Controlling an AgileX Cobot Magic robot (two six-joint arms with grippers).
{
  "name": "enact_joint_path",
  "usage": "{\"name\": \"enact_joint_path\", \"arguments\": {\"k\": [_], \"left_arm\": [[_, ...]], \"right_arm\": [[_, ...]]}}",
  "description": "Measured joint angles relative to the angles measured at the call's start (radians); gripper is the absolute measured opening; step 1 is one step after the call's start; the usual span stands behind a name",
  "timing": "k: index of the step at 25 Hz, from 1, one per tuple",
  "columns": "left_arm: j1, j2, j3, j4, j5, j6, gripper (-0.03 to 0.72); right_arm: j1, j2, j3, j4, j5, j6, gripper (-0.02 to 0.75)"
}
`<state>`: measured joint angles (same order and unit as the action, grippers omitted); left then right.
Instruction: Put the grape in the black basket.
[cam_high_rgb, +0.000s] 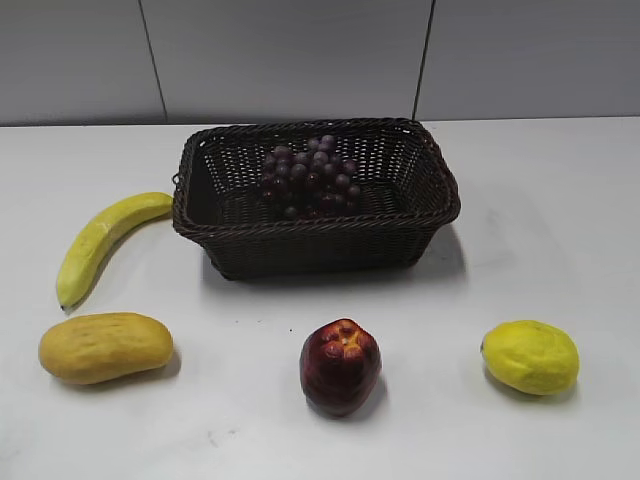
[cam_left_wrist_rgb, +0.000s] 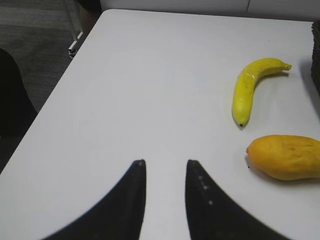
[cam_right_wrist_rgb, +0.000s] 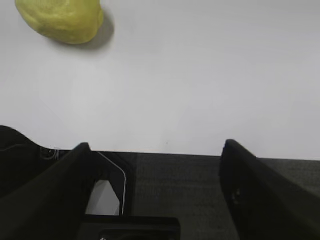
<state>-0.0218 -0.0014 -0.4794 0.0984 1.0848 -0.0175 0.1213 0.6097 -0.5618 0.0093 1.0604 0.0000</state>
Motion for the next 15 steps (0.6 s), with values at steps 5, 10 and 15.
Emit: {"name": "enact_joint_path", "arguments": {"k": [5,10,15], "left_arm": [[0.0,0.0,0.0,0.0,0.0,0.0,0.216],[0.0,0.0,0.0,0.0,0.0,0.0,0.216],[0.0,0.0,0.0,0.0,0.0,0.0,0.216]], "right_arm": [[0.0,-0.209,0.056,0.0,-0.013,0.0,0.591],[0.0,-0.367,0.058,0.0,-0.018,0.0,0.591],[0.0,-0.463,0.058,-0.001,-0.018,0.0,0.591]]}}
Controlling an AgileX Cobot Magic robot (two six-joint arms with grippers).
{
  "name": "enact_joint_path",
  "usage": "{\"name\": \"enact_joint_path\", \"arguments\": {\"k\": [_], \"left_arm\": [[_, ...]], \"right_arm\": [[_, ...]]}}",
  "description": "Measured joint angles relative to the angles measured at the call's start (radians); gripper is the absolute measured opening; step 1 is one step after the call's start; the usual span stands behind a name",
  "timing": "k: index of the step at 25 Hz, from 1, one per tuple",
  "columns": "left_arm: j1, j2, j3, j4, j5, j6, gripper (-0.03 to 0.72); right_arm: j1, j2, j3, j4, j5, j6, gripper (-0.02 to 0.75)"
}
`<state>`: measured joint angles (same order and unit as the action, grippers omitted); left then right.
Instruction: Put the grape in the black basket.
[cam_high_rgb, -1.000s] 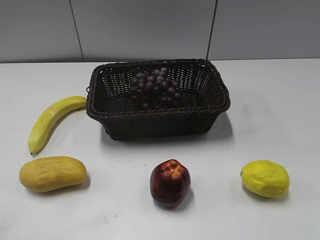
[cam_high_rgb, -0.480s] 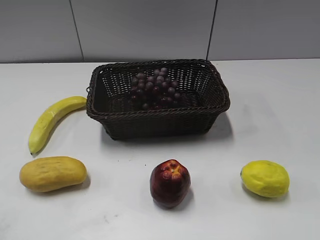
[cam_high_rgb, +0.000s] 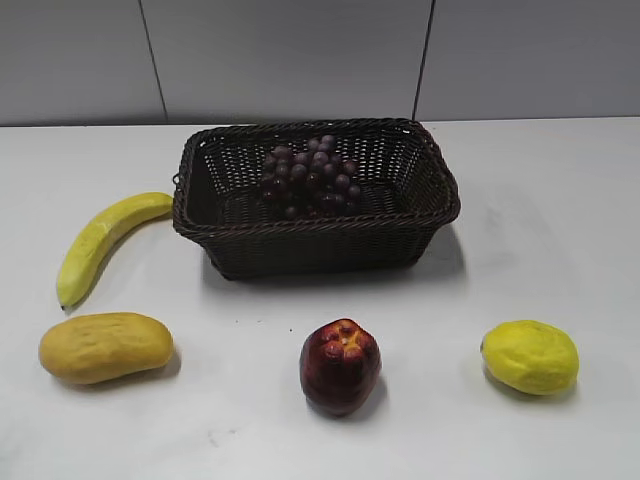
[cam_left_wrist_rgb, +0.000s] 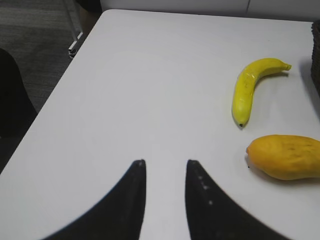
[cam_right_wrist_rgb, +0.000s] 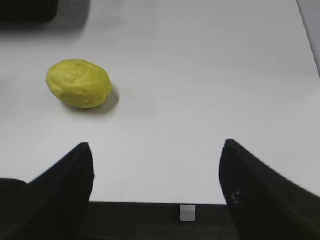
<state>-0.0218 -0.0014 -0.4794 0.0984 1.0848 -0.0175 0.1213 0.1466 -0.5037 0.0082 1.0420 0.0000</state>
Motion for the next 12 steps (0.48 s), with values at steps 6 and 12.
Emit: {"name": "enact_joint_path", "arguments": {"k": [6,12], "left_arm": [[0.0,0.0,0.0,0.0,0.0,0.0,0.216],[0.0,0.0,0.0,0.0,0.0,0.0,0.216]], "right_arm": [[0.0,-0.08,0.001,0.0,-0.001,0.0,0.591],[0.0,-0.141,0.001,0.0,-0.001,0.0,0.59]]}}
